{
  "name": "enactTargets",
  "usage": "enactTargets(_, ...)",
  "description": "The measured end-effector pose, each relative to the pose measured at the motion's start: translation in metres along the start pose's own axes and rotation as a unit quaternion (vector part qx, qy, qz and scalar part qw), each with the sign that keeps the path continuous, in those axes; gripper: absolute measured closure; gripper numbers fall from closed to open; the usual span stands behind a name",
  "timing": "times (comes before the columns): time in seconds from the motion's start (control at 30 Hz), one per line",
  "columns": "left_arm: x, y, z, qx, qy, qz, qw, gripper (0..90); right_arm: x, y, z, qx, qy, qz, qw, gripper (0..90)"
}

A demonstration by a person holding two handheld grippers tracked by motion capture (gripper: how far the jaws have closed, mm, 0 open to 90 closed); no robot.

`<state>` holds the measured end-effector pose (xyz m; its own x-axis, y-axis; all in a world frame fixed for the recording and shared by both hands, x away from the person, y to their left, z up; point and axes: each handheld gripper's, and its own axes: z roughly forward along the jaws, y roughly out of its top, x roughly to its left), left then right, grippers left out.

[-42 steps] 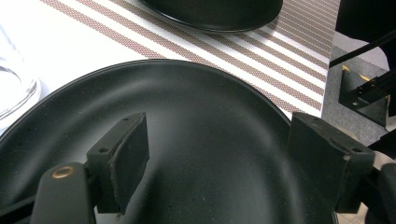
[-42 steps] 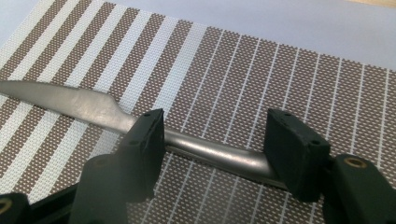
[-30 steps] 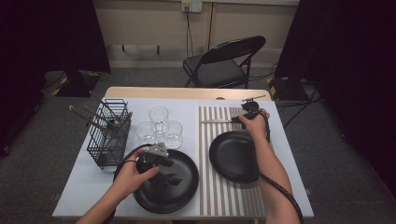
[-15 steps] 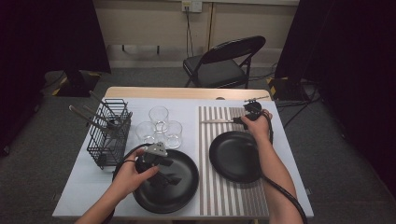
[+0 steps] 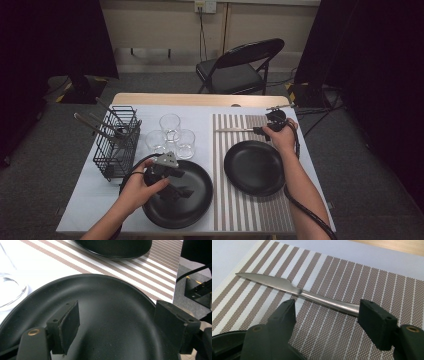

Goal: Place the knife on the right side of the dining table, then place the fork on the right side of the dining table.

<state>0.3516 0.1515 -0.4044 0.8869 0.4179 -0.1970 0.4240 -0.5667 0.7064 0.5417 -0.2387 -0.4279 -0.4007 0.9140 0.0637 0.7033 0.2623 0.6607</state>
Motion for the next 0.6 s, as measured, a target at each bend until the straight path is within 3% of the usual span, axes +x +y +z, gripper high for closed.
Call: enactTargets(0.6, 0.003, -0.001, -0.011, -0.011, 0.014, -0.009, 0.9998, 20.6, 0.019, -0.004, -0.027, -0.008, 0.016, -0.017, 0.9997, 25.7)
